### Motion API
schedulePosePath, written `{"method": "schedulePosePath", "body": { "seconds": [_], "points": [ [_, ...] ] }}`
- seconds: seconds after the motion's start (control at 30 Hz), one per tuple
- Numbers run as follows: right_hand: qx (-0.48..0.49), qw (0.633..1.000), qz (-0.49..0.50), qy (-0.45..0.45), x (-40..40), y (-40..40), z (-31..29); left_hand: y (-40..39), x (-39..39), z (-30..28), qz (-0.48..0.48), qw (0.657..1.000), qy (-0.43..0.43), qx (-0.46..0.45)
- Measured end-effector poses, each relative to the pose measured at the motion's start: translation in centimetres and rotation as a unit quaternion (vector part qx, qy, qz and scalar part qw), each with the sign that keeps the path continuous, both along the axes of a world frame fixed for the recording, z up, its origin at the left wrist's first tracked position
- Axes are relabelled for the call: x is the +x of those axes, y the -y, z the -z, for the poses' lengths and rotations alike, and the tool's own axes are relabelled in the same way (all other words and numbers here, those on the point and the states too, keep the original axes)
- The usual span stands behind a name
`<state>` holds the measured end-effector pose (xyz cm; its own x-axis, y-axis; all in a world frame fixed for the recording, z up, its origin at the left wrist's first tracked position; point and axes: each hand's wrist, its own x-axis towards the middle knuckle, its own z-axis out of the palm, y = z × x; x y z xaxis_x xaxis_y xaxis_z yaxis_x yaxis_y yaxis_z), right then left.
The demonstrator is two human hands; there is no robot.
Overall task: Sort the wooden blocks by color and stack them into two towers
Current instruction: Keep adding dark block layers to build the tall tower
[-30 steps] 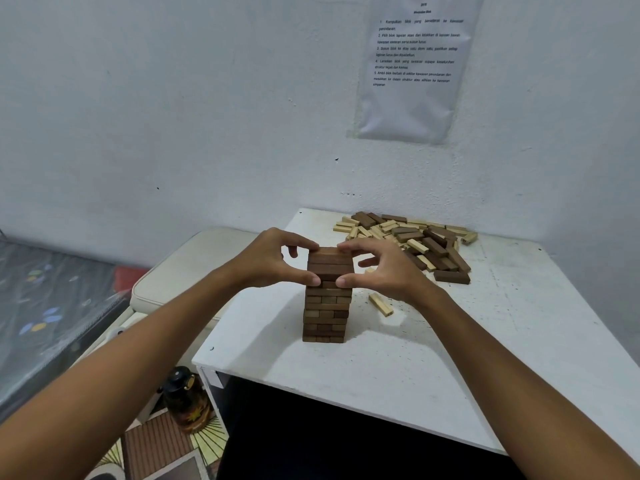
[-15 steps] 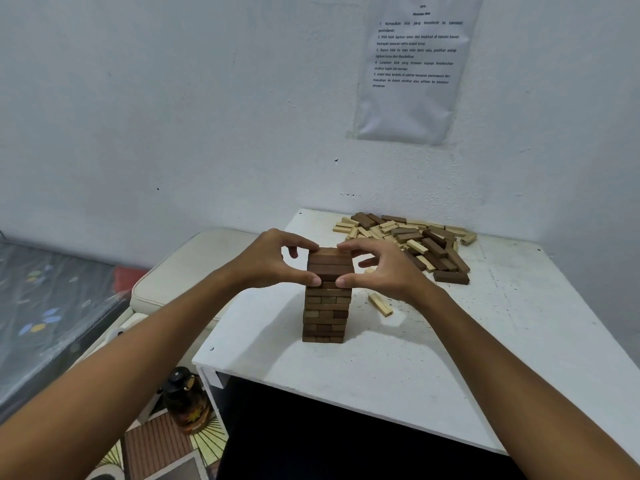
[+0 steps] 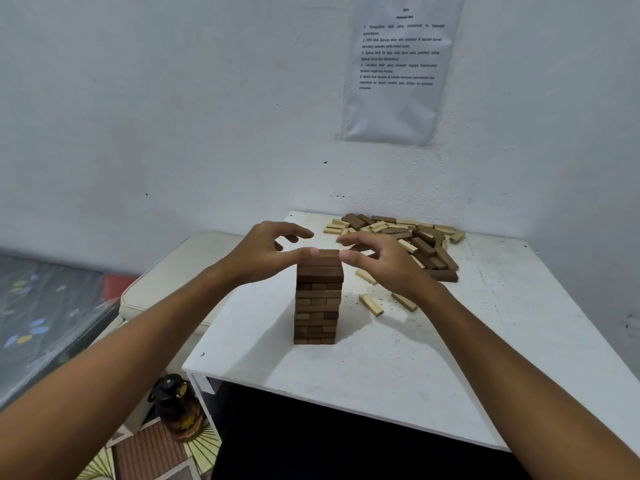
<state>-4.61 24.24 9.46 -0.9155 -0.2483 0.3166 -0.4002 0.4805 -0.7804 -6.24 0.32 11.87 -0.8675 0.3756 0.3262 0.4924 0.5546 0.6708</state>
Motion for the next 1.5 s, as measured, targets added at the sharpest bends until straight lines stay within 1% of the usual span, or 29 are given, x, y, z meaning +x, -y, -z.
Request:
{"method": "schedulePosePath", "body": {
  "seconds": [0.37, 0.57, 0.7, 0.83, 0.93, 1.0, 1.1, 1.23, 1.3, 1.43, 1.5],
  "points": [
    [0.015, 0.998, 0.067, -0.003, 1.9, -5.8, -1.6, -6.5, 0.4, -2.7, 0.055, 0.996, -0.064, -0.002],
    [0.019, 0.995, 0.097, 0.002, 3.7, -10.3, -2.5, -12.1, 1.7, -4.5, 0.124, 0.986, -0.103, -0.029],
    [0.035, 0.991, 0.127, -0.004, 5.1, -13.1, -2.5, -15.9, 2.2, -4.3, 0.142, 0.986, -0.081, -0.033],
    [0.043, 0.986, 0.16, 0.023, 6.1, -15.7, -2.3, -19.1, 1.8, -3.6, 0.148, 0.984, -0.064, -0.07],
    [0.056, 0.983, 0.174, 0.036, 5.7, -17.2, -1.9, -20.7, 0.5, -3.5, 0.147, 0.982, -0.037, -0.111],
    [0.059, 0.981, 0.177, 0.044, 5.0, -17.9, -1.7, -21.4, -0.9, -3.7, 0.146, 0.976, -0.019, -0.159],
    [0.069, 0.981, 0.177, 0.049, 3.4, -18.7, -1.2, -22.4, -3.6, -4.1, 0.16, 0.955, -0.026, -0.25],
    [0.064, 0.981, 0.173, 0.055, 0.8, -19.1, -0.2, -22.6, -7.1, -4.2, 0.204, 0.919, -0.023, -0.337],
    [0.067, 0.983, 0.163, 0.058, -0.5, -19.2, 0.5, -22.5, -8.6, -3.8, 0.233, 0.896, -0.028, -0.377],
    [0.088, 0.984, 0.14, 0.067, -3.4, -19.2, 2.8, -22.4, -11.6, -1.8, 0.281, 0.833, -0.055, -0.474],
    [0.128, 0.98, 0.135, 0.068, -4.5, -19.0, 4.1, -22.3, -12.9, -0.3, 0.303, 0.818, -0.044, -0.488]
  ]
}}
